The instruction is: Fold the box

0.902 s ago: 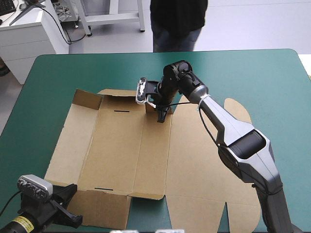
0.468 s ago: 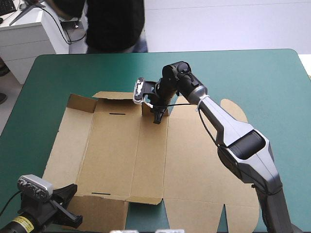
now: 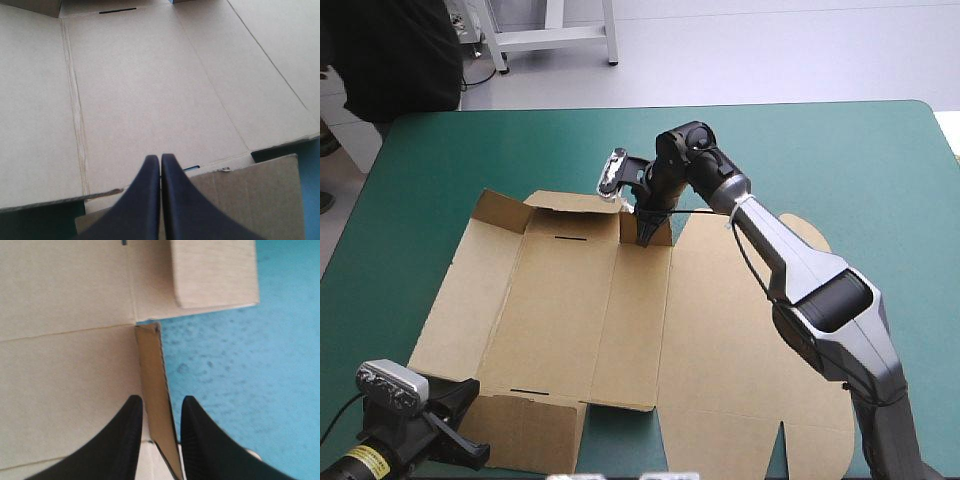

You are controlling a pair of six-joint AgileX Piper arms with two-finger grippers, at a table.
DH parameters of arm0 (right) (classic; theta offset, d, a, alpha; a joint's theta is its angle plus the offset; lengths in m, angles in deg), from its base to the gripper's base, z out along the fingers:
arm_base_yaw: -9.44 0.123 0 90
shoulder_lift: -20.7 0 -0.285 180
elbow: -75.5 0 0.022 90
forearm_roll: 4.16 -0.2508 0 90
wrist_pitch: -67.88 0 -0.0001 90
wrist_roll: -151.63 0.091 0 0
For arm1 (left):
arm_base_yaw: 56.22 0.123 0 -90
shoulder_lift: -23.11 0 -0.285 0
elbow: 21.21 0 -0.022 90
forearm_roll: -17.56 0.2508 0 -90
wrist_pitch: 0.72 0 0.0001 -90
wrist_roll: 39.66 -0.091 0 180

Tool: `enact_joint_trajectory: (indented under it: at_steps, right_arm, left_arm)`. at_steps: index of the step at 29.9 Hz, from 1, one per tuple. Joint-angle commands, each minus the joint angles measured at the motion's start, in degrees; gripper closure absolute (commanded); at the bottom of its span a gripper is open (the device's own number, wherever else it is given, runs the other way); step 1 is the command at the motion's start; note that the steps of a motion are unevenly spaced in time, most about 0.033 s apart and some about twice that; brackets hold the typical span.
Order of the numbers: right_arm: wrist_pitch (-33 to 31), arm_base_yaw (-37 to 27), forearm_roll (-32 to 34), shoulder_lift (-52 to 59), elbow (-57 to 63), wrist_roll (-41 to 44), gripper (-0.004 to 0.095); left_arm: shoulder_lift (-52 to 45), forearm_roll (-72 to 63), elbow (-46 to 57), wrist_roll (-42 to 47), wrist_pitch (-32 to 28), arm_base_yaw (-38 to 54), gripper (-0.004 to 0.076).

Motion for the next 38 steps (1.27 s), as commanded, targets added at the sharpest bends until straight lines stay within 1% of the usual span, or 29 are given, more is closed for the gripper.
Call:
enact_joint_trajectory:
  at_steps: [1,3,8,11,16,20,24,29,32,34,38]
  right_arm:
    - [-0.50,-1.27,5.42,8.84,-1.93,6.67,0.0646]
    - [-0.50,-3.30,6.60,11.81,-1.93,10.32,0.0651]
    - [-0.50,-10.57,5.74,18.87,-1.67,17.84,0.0683]
    - [-0.50,-15.52,5.74,24.42,2.09,20.18,0.0712]
    - [-0.50,-25.68,6.15,37.60,18.17,25.07,0.0766]
    - [-0.50,-33.75,5.27,49.56,32.54,25.50,0.0793]
    - [-0.50,-39.67,4.36,62.50,46.42,25.50,0.0816]
    - [2.23,-40.41,4.36,78.83,61.55,26.78,0.0866]
    - [2.13,-40.41,4.17,86.43,68.42,28.69,0.0901]
    - [1.74,-40.41,4.17,90.15,71.57,28.83,0.0926]
    - [1.46,-40.41,3.06,93.09,75.68,28.83,0.0927]
  left_arm:
    - [1.04,-1.38,-1.44,-0.01,-3.78,-0.33,0.0732]
    - [1.04,-1.38,-1.44,-0.01,-3.78,-0.33,0.0732]
    - [1.04,-1.38,-1.44,-0.01,-3.78,-0.33,0.0732]
    - [1.04,-1.38,-1.44,-0.01,-3.78,-0.33,0.0732]
    - [1.04,-1.38,-1.44,-0.01,-3.78,-0.33,0.0732]
    - [1.04,-1.38,-1.44,-0.01,-3.78,-0.33,0.0732]
    - [1.04,-1.38,-1.44,0.31,-3.78,-0.33,0.0732]
    - [1.14,-1.38,-1.44,0.87,-3.78,-0.33,0.0732]
    - [1.17,-1.38,-1.44,0.84,-3.67,-0.33,0.0732]
    - [1.17,-1.38,-1.44,0.84,-3.67,-0.33,0.0733]
    - [2.62,-1.01,-2.59,1.24,-3.41,-0.33,0.0732]
